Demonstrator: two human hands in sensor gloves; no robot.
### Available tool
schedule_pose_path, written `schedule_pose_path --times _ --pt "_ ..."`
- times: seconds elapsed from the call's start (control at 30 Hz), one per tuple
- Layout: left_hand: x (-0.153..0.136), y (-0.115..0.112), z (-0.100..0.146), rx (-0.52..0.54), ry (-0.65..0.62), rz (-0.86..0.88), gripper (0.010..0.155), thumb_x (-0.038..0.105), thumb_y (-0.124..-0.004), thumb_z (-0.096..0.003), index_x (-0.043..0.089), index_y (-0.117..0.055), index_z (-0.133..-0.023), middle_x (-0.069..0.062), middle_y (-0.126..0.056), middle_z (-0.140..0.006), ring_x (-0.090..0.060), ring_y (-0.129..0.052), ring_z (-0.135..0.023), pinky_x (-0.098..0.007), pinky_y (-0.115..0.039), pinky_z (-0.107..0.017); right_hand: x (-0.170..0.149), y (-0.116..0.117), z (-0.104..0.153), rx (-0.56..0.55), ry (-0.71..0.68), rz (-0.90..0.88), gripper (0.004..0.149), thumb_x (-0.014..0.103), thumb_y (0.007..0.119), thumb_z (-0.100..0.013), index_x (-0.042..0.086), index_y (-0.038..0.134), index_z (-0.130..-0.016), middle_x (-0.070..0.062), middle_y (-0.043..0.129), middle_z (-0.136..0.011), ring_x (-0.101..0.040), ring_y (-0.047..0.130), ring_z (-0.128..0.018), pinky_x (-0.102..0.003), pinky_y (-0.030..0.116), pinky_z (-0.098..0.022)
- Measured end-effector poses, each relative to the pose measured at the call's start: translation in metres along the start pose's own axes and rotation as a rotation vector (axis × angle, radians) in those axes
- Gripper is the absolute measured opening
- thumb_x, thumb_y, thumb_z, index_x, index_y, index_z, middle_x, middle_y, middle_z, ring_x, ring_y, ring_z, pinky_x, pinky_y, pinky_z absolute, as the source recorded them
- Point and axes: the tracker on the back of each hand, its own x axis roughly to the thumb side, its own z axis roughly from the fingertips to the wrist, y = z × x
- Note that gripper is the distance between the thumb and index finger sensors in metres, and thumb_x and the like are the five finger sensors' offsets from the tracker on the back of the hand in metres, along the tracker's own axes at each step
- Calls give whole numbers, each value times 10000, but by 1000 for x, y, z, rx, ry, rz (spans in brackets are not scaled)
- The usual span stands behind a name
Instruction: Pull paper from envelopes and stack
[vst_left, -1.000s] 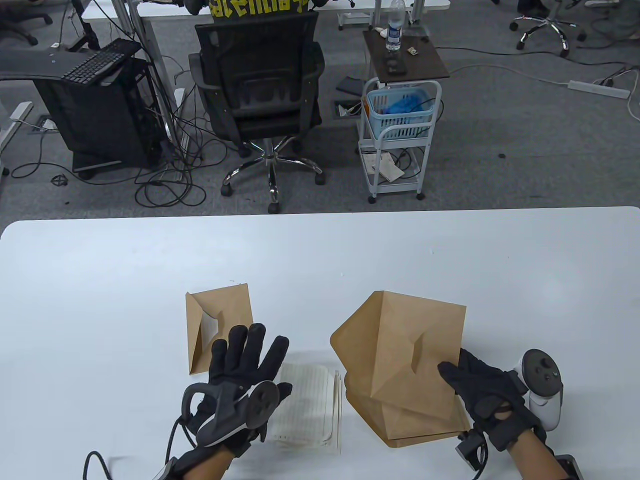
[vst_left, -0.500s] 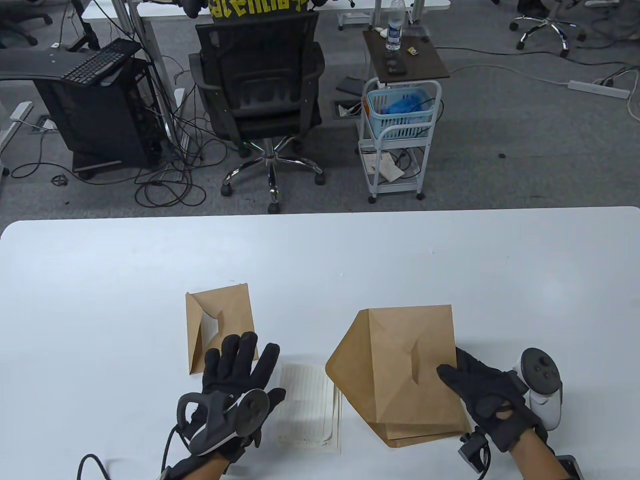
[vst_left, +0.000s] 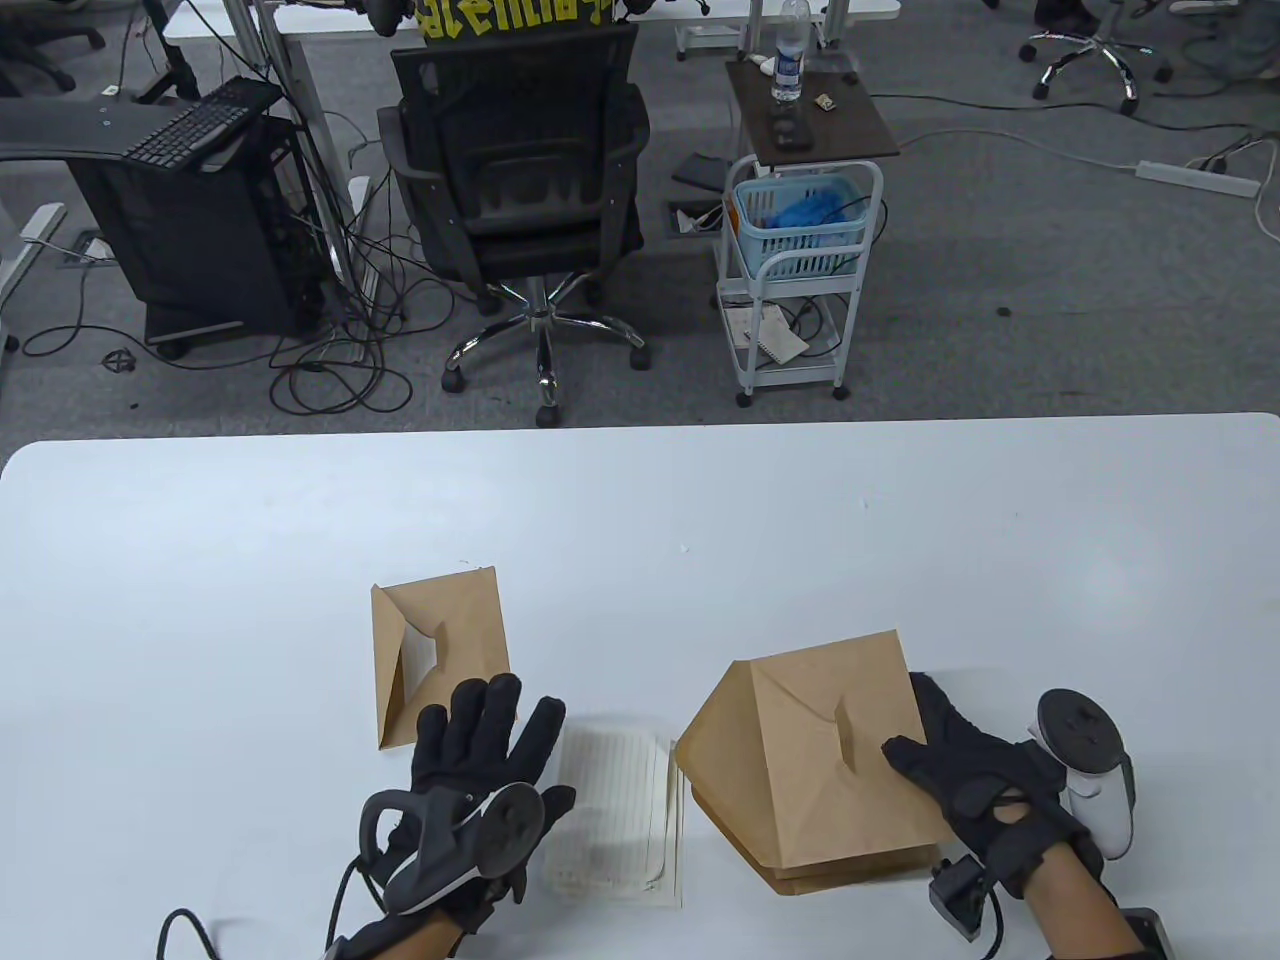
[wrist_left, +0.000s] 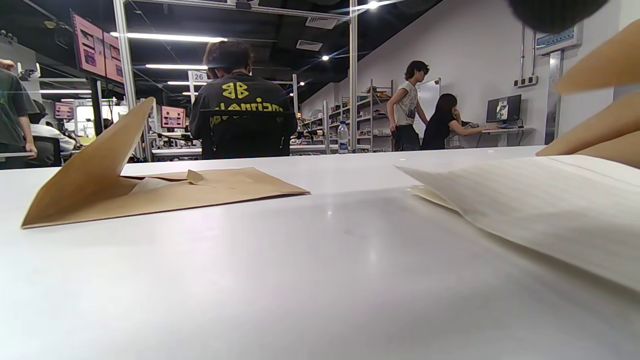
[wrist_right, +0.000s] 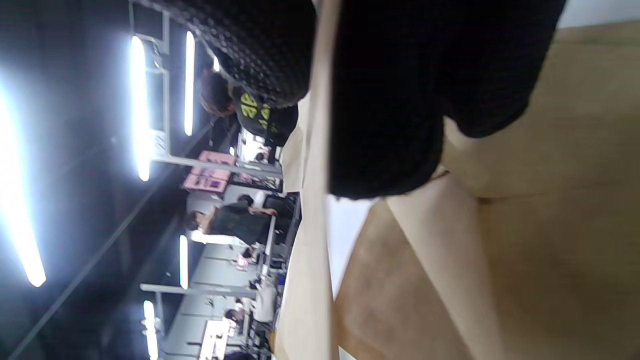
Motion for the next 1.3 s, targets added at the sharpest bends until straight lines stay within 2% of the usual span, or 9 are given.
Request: schedule_pose_path --times 0.2,0.3,0.4,0.5,0.63,0.8,0.9,1.13,1.3 --pt "1 -2 -1 -17 -4 -6 757 615 -672 -496 408 -322 -1134 -110 -204 -1213 -443 -226 -1144 -636 -180 -785 -1 11 -7 -54 18 270 813 186 863 -449 41 323 -1039 -186 926 -733 -174 1095 -275 -439 870 -424" --pt "2 -2 -1 -17 -5 2 755 613 -674 -495 406 -330 -1135 -112 -216 -1213 -444 -235 -1143 -635 -187 -786 -1 19 -9 -108 0 525 827 178 879 -441 68 325 -1044 -207 906 -761 -168 1099 -273 -438 875 -425" --pt "3 -3 -1 -20 -8 3 753 613 -673 -495 408 -332 -1135 -114 -216 -1213 -443 -236 -1143 -635 -187 -786 4 25 -10 -172 -49 757 844 201 897 -437 174 321 -1053 -204 901 -777 -142 1112 -273 -413 894 -423" --pt "3 -3 -1 -19 -10 1 750 612 -674 -495 411 -335 -1133 -116 -218 -1213 -444 -237 -1143 -634 -189 -786 7 31 -11 -224 -74 845 875 230 928 -426 280 314 -1047 -211 887 -798 -125 1113 -279 -404 900 -425" --pt "3 -4 -1 -18 -10 -1 740 611 -673 -496 418 -349 -1132 -119 -221 -1213 -446 -240 -1142 -635 -189 -786 7 38 -13 -223 -75 964 698 277 948 -417 249 612 -1029 -226 886 -806 -125 1098 -291 -427 886 -440" --pt "4 -4 -1 -24 -8 -1 743 612 -673 -496 410 -348 -1133 -118 -221 -1213 -444 -239 -1143 -634 -189 -787 7 51 -15 -234 -43 1228 650 392 935 -421 253 697 -1009 -245 750 -944 -238 1010 -484 -574 689 -602" --pt "4 -4 -1 -26 -10 -2 744 612 -673 -496 410 -347 -1134 -118 -221 -1213 -445 -238 -1143 -634 -189 -787 7 53 -16 -218 -12 1242 557 408 907 -440 235 785 -956 -272 602 -1034 -325 945 -619 -643 577 -651" --pt "9 -5 -2 -34 -20 30 745 612 -673 -494 409 -349 -1133 -116 -227 -1214 -444 -245 -1143 -634 -192 -787 8 56 -17 -176 -17 1279 535 403 887 -458 215 796 -951 -224 732 -989 -365 917 -694 -653 572 -653" --pt "12 -3 -2 -21 -29 40 741 610 -676 -493 409 -357 -1132 -116 -242 -1214 -442 -255 -1144 -634 -197 -788 15 54 -17 -139 -4 1280 570 411 889 -455 196 775 -971 -231 730 -994 -392 916 -739 -649 584 -649"
